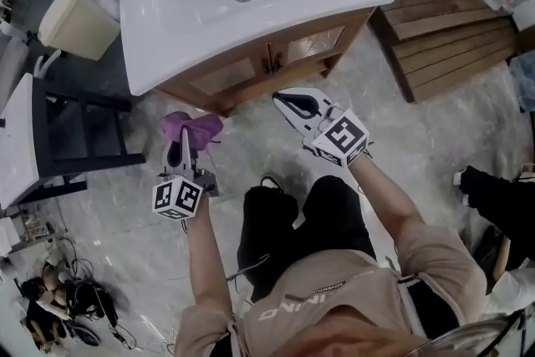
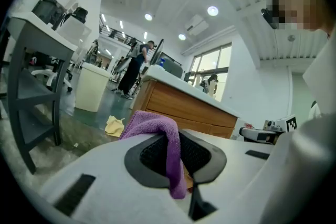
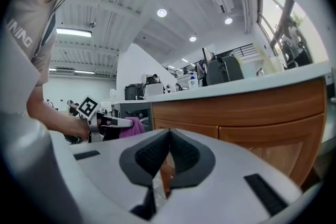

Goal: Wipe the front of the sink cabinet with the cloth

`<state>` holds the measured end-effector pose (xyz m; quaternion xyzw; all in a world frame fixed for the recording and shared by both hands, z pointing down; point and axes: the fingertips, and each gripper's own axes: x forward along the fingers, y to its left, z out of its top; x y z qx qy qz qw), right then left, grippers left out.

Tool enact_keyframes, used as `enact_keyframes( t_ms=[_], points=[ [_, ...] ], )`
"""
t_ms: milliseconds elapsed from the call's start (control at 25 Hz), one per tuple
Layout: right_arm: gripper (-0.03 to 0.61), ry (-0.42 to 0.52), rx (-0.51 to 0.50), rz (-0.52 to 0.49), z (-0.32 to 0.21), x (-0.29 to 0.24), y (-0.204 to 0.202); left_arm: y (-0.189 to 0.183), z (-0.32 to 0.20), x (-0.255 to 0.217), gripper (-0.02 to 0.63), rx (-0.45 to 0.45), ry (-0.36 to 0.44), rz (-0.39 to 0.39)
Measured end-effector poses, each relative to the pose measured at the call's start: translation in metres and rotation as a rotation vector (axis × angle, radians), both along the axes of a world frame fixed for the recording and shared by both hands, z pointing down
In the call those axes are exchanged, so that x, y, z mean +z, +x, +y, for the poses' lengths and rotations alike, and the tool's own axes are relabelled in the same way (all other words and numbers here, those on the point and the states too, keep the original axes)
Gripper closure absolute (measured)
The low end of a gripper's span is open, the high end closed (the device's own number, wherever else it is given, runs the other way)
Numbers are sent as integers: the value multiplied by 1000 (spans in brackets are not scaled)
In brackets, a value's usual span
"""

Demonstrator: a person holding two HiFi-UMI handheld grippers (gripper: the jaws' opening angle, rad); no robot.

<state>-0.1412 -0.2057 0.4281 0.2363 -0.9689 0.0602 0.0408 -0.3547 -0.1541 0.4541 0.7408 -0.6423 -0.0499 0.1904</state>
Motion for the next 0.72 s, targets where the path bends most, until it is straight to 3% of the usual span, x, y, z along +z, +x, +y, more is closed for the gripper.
enact_keyframes(
  t_ms=[160,480,720],
  points=[
    [568,25,-11,-6,-4,42,-4,-4,-5,29,577,-2,35,-52],
    [568,78,-34,10,4,125,-1,2,0,119,577,-49,65,-60],
    [568,81,-15,14,6,162,17,16,2,142,577,-64,94,-72]
  ],
)
